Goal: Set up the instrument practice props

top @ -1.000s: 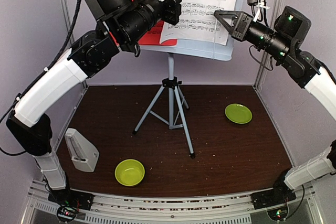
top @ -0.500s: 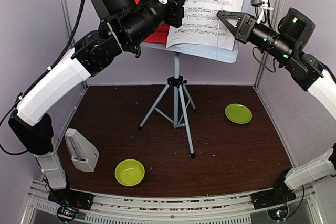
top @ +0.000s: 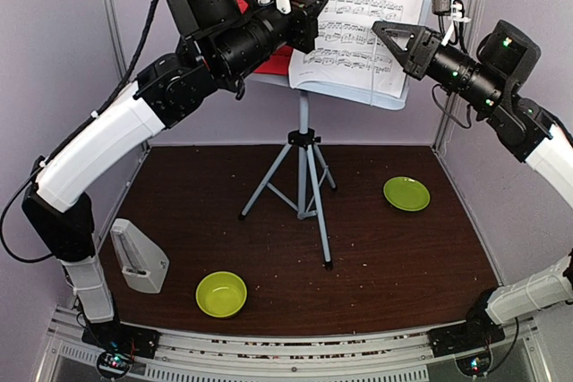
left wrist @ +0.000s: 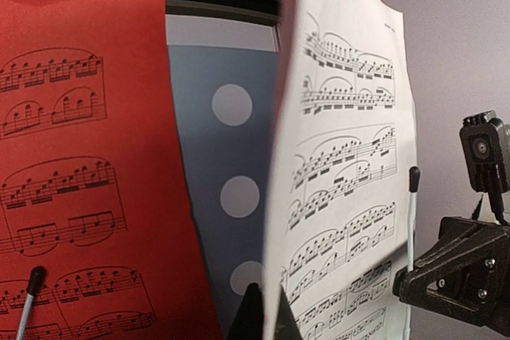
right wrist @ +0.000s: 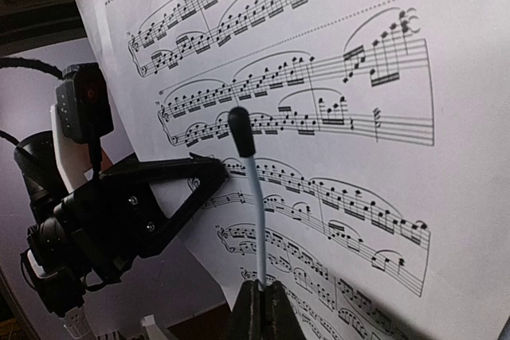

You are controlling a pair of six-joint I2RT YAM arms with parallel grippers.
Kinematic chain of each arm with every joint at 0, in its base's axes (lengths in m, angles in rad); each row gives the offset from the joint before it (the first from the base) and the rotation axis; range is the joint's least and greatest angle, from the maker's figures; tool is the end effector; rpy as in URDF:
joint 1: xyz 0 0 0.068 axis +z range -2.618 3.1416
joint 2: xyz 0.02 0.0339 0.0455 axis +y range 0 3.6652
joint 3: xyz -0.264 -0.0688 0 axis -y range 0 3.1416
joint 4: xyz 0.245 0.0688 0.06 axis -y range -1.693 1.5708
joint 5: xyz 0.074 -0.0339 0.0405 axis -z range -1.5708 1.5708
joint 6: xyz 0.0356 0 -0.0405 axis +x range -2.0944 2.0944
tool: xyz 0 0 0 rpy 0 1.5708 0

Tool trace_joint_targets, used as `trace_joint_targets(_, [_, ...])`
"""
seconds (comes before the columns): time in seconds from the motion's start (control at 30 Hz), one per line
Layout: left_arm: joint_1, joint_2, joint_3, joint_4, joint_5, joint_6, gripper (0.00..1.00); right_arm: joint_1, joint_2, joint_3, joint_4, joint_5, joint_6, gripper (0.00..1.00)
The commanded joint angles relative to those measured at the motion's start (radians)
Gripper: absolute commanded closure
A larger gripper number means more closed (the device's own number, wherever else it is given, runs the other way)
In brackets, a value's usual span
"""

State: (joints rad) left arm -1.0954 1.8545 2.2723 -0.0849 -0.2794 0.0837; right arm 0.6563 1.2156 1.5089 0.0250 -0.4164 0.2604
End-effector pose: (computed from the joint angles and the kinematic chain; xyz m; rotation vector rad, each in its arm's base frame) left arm 0.1899 -0.3474 0.5566 0.4930 1.1838 -0.7010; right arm 0.1866 0.1619 0.5226 -0.6274 1.1990 1.0406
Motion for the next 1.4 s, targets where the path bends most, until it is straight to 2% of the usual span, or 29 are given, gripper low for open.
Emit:
trace_joint_targets(0.0, [0.014,0.014,0.041,0.014,0.042,-0.012,1.00,0.007,-0.029,-0.012,0.032,-0.046,-0.007,1.00])
trace_joint_targets(0.23, [0.016,0.041,0.068,0.030,0.123,-0.053,1.00,0.006,-0.023,-0.012,0.038,-0.056,-0.009,1.00])
trace_joint_targets(0.57, [0.026,0.055,0.084,0.006,0.133,-0.053,1.00,0.006,-0.013,-0.009,0.046,-0.062,-0.011,1.00])
trace_joint_targets(0.73, [0.027,0.053,0.089,0.004,0.121,-0.041,0.85,0.005,-0.017,-0.012,0.043,-0.049,-0.015,1.00])
trace_joint_targets(1.0, [0.026,0.024,0.063,0.031,0.124,-0.040,0.72,0.002,-0.019,-0.019,0.034,-0.037,-0.016,1.00])
trace_joint_targets(1.1, [0.026,-0.003,0.024,0.056,0.119,-0.044,0.60,0.002,-0.019,-0.021,0.030,-0.033,-0.014,0.99])
trace_joint_targets(1.17, [0.026,-0.014,0.011,0.059,0.110,-0.044,0.54,0.002,-0.020,-0.023,0.026,-0.023,-0.011,0.96])
trace_joint_targets(1.23, [0.026,-0.025,0.004,0.063,0.104,-0.041,0.49,0.002,-0.022,-0.024,0.019,-0.005,-0.009,0.89])
trace_joint_targets(1.3, [0.026,-0.041,-0.016,0.082,0.103,-0.040,0.33,0.002,-0.026,-0.027,0.013,0.010,-0.010,0.79])
trace_joint_targets(1.37, [0.025,-0.058,-0.037,0.096,0.101,-0.038,0.26,0.000,-0.029,-0.027,0.011,0.018,-0.010,0.75])
